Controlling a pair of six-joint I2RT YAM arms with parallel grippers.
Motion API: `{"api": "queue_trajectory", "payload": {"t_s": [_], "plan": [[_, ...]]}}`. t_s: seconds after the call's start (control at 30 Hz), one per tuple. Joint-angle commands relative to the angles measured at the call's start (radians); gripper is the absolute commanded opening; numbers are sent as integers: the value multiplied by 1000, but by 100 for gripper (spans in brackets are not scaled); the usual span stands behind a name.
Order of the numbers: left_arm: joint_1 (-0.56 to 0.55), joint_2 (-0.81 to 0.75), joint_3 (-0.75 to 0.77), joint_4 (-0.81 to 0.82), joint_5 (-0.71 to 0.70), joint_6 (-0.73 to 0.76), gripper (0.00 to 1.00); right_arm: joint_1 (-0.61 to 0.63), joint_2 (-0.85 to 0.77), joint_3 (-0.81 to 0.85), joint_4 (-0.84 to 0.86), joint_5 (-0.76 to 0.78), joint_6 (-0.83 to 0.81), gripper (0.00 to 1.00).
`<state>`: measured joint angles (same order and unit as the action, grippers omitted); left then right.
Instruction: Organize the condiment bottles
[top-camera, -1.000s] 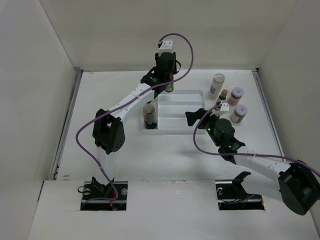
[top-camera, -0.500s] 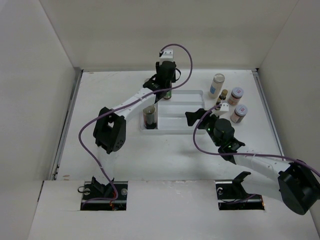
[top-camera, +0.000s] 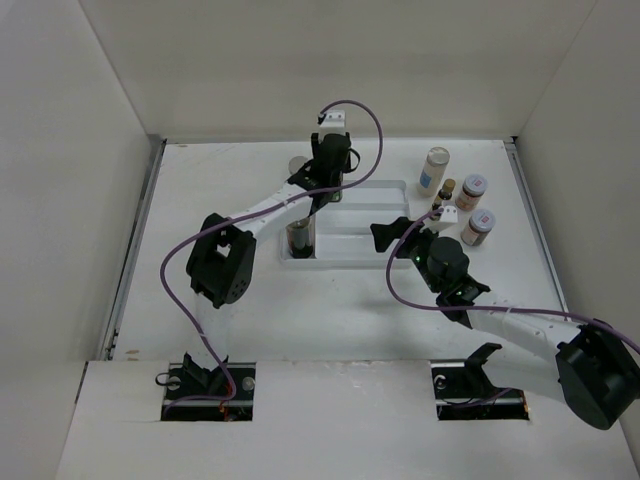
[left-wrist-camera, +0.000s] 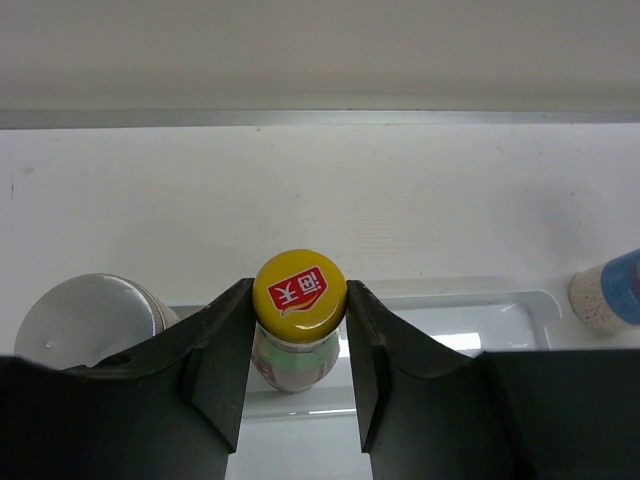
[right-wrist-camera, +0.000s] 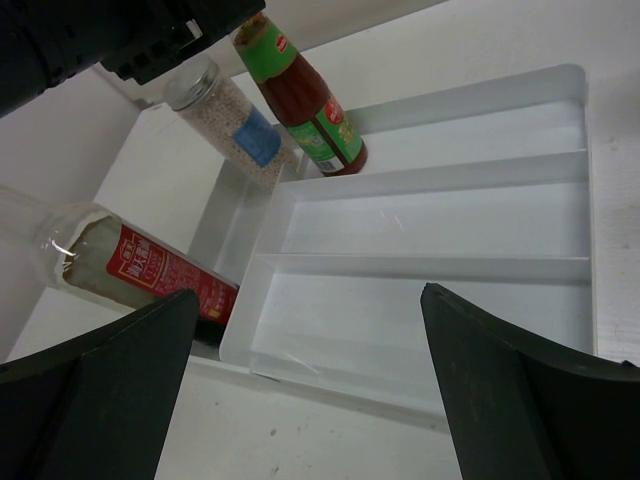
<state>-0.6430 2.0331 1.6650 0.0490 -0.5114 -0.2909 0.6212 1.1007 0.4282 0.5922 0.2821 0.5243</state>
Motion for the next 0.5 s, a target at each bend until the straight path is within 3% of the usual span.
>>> {"api": "queue_trajectory", "payload": {"t_s": [0.0, 0.2, 0.47], "plan": [[-11, -82, -31, 152, -25, 1, 36, -8, -5, 3, 60, 17, 11, 100], [-11, -128, -77, 184, -29, 2, 64, -8, -5, 3, 60, 17, 11, 100], [-16, -197, -64, 187, -18, 7, 85, -8, -12, 1, 60, 17, 11, 100]]}}
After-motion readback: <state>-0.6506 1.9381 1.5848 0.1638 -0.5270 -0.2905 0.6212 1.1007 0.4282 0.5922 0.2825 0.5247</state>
